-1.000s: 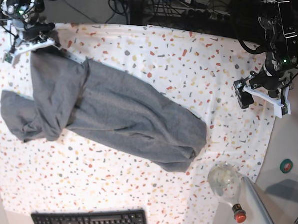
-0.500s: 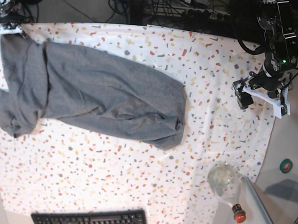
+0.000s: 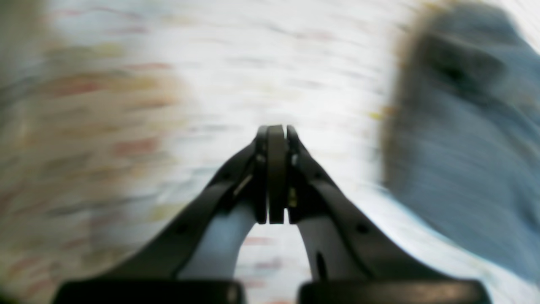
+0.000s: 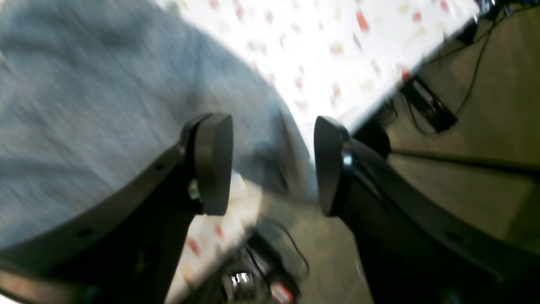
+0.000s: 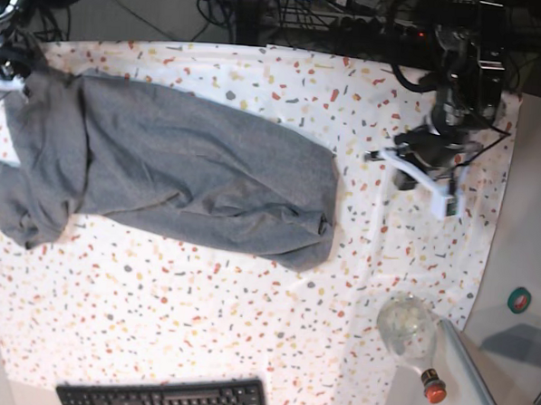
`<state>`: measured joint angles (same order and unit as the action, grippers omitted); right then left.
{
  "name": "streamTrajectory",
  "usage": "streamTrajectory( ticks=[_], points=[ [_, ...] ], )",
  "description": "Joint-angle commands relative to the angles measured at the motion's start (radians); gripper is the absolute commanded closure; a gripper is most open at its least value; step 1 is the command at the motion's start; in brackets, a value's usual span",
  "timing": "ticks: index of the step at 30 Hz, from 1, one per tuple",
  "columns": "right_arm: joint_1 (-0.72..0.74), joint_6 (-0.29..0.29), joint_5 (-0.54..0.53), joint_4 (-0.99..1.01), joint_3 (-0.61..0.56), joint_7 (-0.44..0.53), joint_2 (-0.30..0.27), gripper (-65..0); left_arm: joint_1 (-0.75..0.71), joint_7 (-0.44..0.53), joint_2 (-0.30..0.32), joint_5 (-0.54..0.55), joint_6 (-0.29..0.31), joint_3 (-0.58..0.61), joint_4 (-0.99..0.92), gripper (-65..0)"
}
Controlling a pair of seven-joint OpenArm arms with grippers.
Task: Layout the t-shirt on the table in an organized manner, then fold the t-shirt properly
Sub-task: 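Move the left gripper to the shirt's hem and pinch it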
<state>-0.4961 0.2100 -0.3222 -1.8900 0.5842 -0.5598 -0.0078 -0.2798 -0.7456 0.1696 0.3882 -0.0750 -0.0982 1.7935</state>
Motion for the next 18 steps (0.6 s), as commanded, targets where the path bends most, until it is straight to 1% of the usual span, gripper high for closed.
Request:
streamTrajectory(
  ticks=[1,2,3,4,5,6,7,8,10,12,15,18],
  points=[
    [0.026,-0.040,0.005,-0.027,0.004,0.024,-0.027,-29.3,0.041,0.024,0.002,0.010,0.014,0.082,0.027,0.0],
    [0.052,-0.076,0.005,-0.019,0.004,0.008,-0.037,-29.1,0.067,0.024,0.002,0.010,0.014,0.154,0.025,0.0],
    [0.083,-0.128,0.005,0.005,0.004,-0.021,-0.048,-27.9,0.104,0.024,0.000,0.007,0.013,0.240,0.012,0.0],
    [0.118,-0.185,0.005,0.037,0.004,-0.053,-0.059,-24.3,0.156,0.024,-0.003,0.008,0.010,0.323,-0.016,0.0],
    [0.150,-0.228,0.005,0.068,0.006,-0.085,-0.071,-19.7,0.202,0.024,-0.018,0.008,0.007,0.383,-0.053,0.0],
    [0.178,-0.272,0.005,0.099,0.010,-0.121,-0.083,-13.2,0.253,0.021,-0.046,0.004,0.007,0.438,-0.108,0.0],
    [0.205,-0.309,0.005,0.128,0.012,-0.157,-0.090,-4.4,0.305,0.018,-0.072,0.002,0.001,0.478,-0.182,0.0],
    [0.222,-0.334,0.005,0.146,0.013,-0.188,-0.091,0.0,0.347,0.018,-0.092,0.002,-0.015,0.498,-0.252,0.0],
    [0.233,-0.337,0.005,0.154,0.013,-0.223,-0.090,0.0,0.423,0.016,-0.124,0.002,-0.058,0.533,-0.387,0.0],
    [0.228,-0.337,0.005,0.154,0.013,-0.223,-0.088,0.0,0.471,0.016,-0.135,0.004,-0.081,0.565,-0.482,0.0],
    [0.225,-0.337,0.005,0.159,0.013,-0.223,-0.088,0.0,0.526,0.021,-0.138,0.002,-0.082,0.602,-0.613,0.0],
    [0.224,-0.337,0.005,0.159,0.013,-0.223,-0.088,0.0,0.583,0.041,-0.141,0.002,-0.082,0.601,-0.734,0.0]
  ],
)
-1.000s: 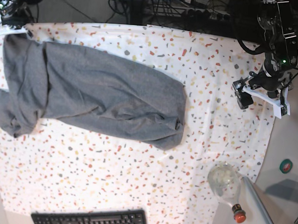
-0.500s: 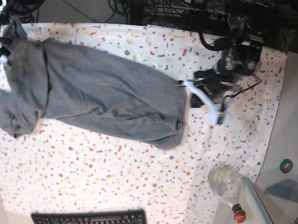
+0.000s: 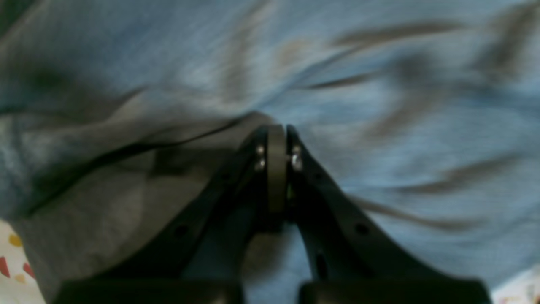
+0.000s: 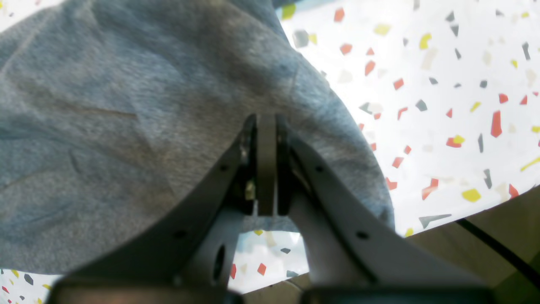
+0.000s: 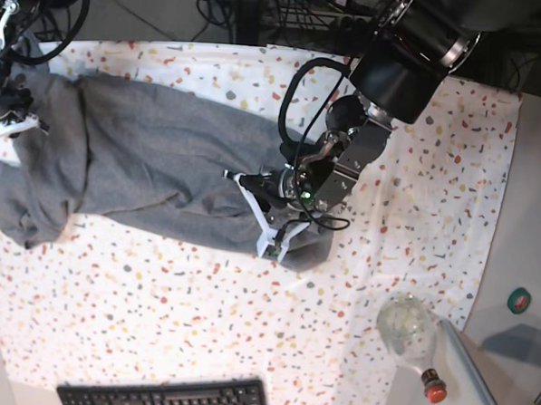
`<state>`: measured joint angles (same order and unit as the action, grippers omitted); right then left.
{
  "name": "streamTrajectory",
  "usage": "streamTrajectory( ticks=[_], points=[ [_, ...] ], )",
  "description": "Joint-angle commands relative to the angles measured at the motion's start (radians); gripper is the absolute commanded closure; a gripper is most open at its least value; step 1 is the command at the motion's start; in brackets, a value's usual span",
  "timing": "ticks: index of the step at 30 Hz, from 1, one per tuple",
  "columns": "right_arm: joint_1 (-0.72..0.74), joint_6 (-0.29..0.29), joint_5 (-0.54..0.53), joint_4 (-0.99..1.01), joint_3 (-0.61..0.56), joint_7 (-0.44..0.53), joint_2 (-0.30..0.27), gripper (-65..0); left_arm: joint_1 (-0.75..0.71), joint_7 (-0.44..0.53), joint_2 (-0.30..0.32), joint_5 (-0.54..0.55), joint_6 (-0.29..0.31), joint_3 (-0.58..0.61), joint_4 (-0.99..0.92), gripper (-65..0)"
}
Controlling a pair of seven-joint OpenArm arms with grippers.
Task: Layout the t-shirt on the table in an organized manner, then fold the t-shirt properly
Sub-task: 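Move the left gripper to the shirt's hem and pinch it, then grasp the shirt body with the left gripper and pull it open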
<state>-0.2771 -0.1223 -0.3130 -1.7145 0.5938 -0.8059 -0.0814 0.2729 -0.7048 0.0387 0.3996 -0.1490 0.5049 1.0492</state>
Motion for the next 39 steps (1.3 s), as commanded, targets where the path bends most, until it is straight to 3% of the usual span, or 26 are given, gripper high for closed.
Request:
streamTrajectory(
  ticks=[1,10,14,17,20,23,25,29,30,33,35,37,39],
  points=[
    [0.005,-0.004,-0.004,-0.017,0.002,0.023,-0.014,0.0,0.055,0.030,-0.010,-0.009,-0.008,-0.002,-0.034,0.0],
    [0.008,-0.009,-0.007,-0.015,-0.034,0.023,-0.013,0.0,0.365,0.451,-0.121,-0.009,-0.008,0.005,-0.602,0.0],
    [0.006,-0.010,-0.005,-0.017,-0.093,0.023,-0.014,0.0,0.460,0.574,-0.165,-0.006,-0.008,0.002,-0.699,0.0],
    [0.006,-0.010,-0.005,-0.022,-0.125,0.024,-0.014,0.0,0.461,0.543,-0.173,-0.001,-0.008,-0.004,-0.588,0.0],
    [0.006,-0.010,-0.005,-0.023,-0.130,0.024,-0.014,0.0,0.397,0.379,-0.155,0.011,-0.010,-0.036,-0.375,0.0],
    [0.005,-0.010,-0.005,-0.023,-0.125,0.024,-0.014,0.0,0.205,0.195,-0.070,0.072,-0.010,-0.242,-0.054,0.0],
    [0.003,-0.010,-0.004,-0.022,-0.123,0.024,-0.014,0.0,0.035,0.124,-0.046,0.121,-0.010,-0.418,0.159,0.0],
    [0.005,-0.010,-0.004,-0.019,-0.123,0.024,-0.018,0.0,-0.235,0.103,-0.038,0.144,-0.010,-0.619,0.446,0.0],
    [0.006,-0.010,-0.004,-0.015,-0.125,0.024,-0.018,0.0,-0.272,0.103,-0.038,0.144,-0.010,-0.645,0.477,-6.3],
    [0.008,-0.010,-0.004,-0.015,-0.131,0.024,-0.016,0.0,-0.330,0.104,-0.039,0.146,-0.007,-0.693,0.501,-42.6],
    [0.008,-0.010,-0.004,-0.015,-0.131,0.024,-0.014,0.0,-0.326,0.104,-0.041,0.146,-0.005,-0.693,0.460,-60.1],
    [0.008,-0.010,-0.004,-0.015,-0.131,0.024,-0.014,0.0,-0.309,0.106,-0.046,0.147,-0.005,-0.696,0.406,-64.2],
    [0.009,-0.010,-0.004,-0.017,-0.131,0.024,-0.014,0.0,-0.292,0.106,-0.053,0.147,-0.005,-0.702,0.371,-62.0]
  ],
)
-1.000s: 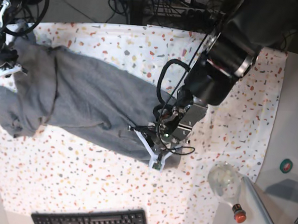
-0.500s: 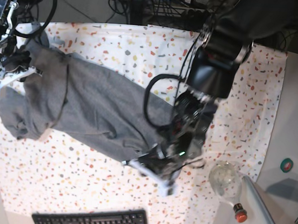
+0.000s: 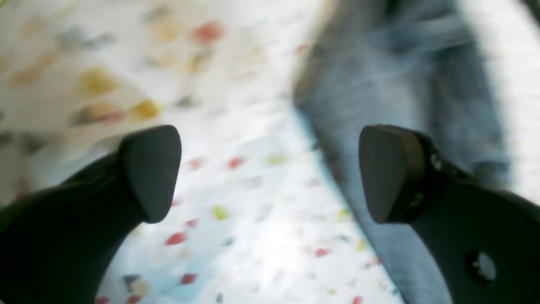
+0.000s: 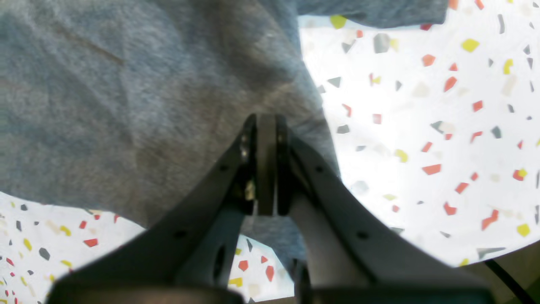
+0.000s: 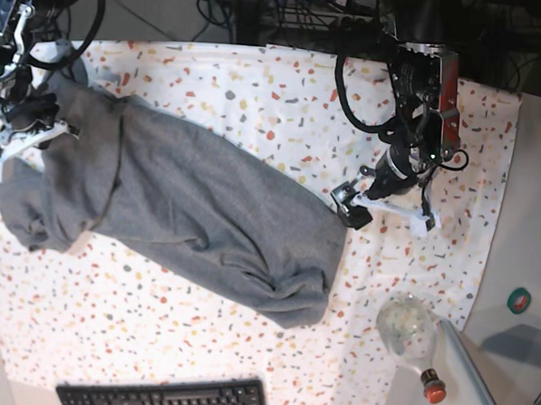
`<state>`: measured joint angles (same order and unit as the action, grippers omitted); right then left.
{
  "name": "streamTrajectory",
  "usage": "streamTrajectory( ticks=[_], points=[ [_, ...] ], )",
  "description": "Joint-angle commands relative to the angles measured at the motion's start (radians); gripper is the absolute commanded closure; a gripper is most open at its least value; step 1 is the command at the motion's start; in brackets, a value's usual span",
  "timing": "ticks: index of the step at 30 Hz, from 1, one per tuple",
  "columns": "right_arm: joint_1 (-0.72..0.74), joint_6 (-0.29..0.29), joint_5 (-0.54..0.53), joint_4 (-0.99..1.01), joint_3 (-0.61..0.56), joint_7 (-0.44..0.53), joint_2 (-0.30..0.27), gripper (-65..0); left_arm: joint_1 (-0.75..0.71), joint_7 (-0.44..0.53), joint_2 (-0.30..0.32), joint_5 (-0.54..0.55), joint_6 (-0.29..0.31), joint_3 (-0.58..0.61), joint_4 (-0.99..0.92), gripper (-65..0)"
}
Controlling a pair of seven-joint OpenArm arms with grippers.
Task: Layout the t-shirt on the table in an organized manner, then fold the t-shirt properly
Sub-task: 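Grasp the shirt body with the left gripper and pull it open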
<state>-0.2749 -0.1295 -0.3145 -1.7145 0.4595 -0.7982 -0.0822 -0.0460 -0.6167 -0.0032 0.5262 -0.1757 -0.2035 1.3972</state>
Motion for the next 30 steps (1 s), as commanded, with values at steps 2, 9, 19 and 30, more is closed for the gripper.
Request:
streamTrajectory(
  ticks=[2,9,19,30],
  points=[
    [0.003,-0.003,-0.002,-0.015,0.005,0.016,-0.015,0.0,0.038,0.031,-0.028,0.021,0.021,0.000,-0.019,-58.7],
    [-0.002,-0.003,-0.002,-0.015,0.011,0.016,-0.017,0.0,0.107,0.169,-0.040,0.021,0.021,0.092,-0.175,-47.1],
    [-0.014,-0.003,-0.002,-0.015,0.011,0.016,-0.021,0.0,0.091,0.172,-0.039,-0.044,0.006,0.124,-0.103,0.0],
    [0.003,-0.003,-0.002,-0.015,0.005,0.016,-0.020,0.0,0.180,-0.104,-0.060,-0.676,-0.238,0.586,0.032,0.0]
  ],
)
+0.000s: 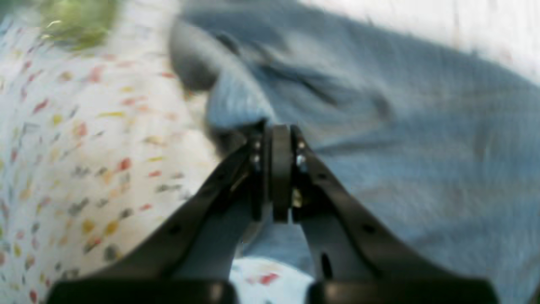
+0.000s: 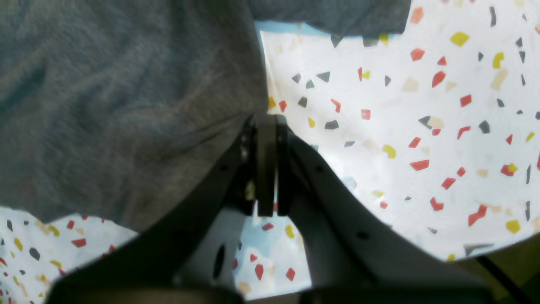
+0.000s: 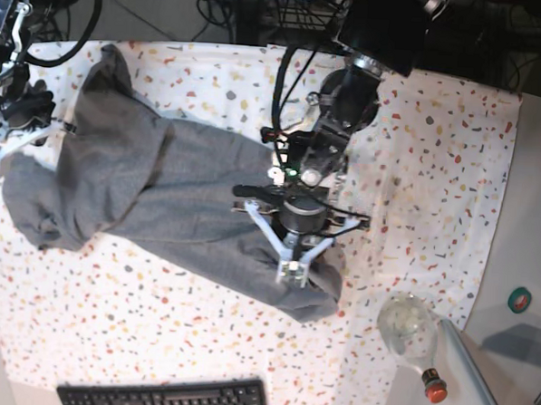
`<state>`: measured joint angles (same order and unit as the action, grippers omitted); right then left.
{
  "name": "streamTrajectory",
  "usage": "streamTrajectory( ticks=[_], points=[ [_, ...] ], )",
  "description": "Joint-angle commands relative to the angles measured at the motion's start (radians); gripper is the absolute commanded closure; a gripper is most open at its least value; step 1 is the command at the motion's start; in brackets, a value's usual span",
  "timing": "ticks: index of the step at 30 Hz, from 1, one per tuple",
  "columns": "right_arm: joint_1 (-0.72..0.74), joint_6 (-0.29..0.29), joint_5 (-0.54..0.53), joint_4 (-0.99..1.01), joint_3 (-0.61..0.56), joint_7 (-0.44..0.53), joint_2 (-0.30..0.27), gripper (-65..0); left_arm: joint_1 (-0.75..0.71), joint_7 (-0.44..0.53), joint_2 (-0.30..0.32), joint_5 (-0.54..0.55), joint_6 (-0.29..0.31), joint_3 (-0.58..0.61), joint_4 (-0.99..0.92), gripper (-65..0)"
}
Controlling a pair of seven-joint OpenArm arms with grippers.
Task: Layout the t-shirt on the table in an organized manner, then fold the t-shirt properly
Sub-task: 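Grasp the shirt body with the left gripper and pull it open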
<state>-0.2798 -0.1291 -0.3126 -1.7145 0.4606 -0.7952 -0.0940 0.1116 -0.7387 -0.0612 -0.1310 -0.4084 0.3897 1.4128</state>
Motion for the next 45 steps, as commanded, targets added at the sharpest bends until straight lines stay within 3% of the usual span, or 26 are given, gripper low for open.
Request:
streamTrajectory(
  ticks=[1,8,12,19,28,32,36,42,45],
  points=[
    [0.007,-0.004,-0.004,-0.015,0.004,0.013,-0.008,0.0,0.044,-0.012,-0.015,-0.025,-0.008,0.027,-0.019,0.0],
    [0.007,-0.004,-0.004,-0.015,0.010,0.013,-0.008,0.0,0.184,-0.029,-0.052,-0.022,-0.042,0.254,-0.211,0.0],
    [0.006,-0.004,-0.004,-0.014,0.010,0.013,-0.010,0.0,0.237,-0.028,-0.096,-0.019,-0.045,0.265,-0.244,0.0],
    [0.011,-0.004,-0.004,0.046,0.007,0.013,-0.010,0.0,0.290,-0.028,-0.096,-0.014,-0.047,0.269,-0.186,0.0],
    [0.021,-0.004,-0.004,0.063,0.004,0.013,-0.010,0.0,0.382,-0.025,-0.096,0.322,-0.047,0.274,-0.353,0.0],
    [0.026,-0.004,-0.004,0.066,0.007,0.013,-0.010,0.0,0.371,-0.025,-0.096,0.317,-0.045,0.280,-0.416,0.0],
    [0.034,-0.004,-0.004,0.066,0.002,0.013,-0.010,0.0,0.349,-0.029,-0.096,0.317,-0.047,0.386,-0.416,0.0],
    [0.047,-0.004,-0.004,0.067,0.002,0.013,-0.010,0.0,0.277,-0.029,-0.078,0.317,-0.048,0.450,-0.350,-45.1],
    [0.047,-0.004,-0.004,0.067,0.008,0.013,-0.010,0.0,0.237,-0.028,-0.001,0.319,-0.048,0.447,-0.191,-55.5]
  ],
)
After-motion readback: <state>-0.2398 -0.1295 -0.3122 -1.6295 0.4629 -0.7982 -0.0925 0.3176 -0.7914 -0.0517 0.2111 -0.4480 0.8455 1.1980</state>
